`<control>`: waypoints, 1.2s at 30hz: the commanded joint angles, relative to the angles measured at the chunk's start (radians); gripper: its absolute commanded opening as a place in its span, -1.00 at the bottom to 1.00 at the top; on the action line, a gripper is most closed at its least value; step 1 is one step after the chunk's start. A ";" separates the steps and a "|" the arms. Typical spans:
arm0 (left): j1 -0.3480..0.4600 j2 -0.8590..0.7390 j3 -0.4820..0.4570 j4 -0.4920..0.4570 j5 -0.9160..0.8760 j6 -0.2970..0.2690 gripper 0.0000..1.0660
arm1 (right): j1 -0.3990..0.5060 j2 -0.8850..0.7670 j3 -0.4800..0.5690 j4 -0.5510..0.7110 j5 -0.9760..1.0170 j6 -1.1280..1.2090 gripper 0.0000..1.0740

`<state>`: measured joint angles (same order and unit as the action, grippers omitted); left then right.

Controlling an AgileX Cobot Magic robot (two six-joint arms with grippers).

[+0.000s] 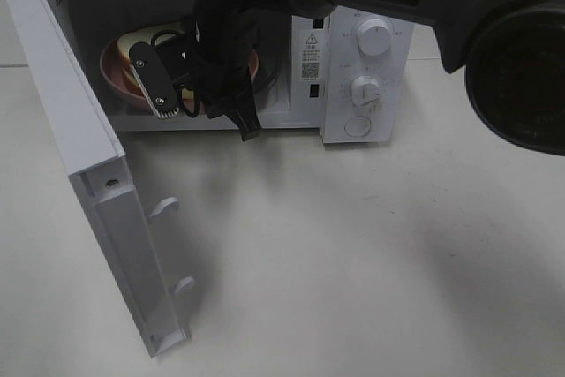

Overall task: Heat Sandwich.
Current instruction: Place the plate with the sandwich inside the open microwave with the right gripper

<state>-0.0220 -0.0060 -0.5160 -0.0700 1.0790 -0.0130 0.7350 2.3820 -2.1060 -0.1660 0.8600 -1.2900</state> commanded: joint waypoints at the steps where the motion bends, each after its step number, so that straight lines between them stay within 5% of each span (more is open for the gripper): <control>1: -0.006 -0.018 0.002 0.002 -0.011 0.000 0.88 | -0.008 0.015 -0.052 -0.014 -0.023 0.034 -0.95; 26: -0.006 -0.018 0.002 0.019 -0.010 0.000 0.88 | -0.049 0.091 -0.113 -0.009 -0.079 0.088 -0.89; 36: -0.006 -0.018 0.002 0.019 -0.010 0.000 0.88 | -0.049 0.091 -0.113 -0.007 -0.081 0.143 -0.71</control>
<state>-0.0220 -0.0060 -0.5160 -0.0520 1.0790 -0.0130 0.6860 2.4810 -2.2080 -0.1710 0.7910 -1.1690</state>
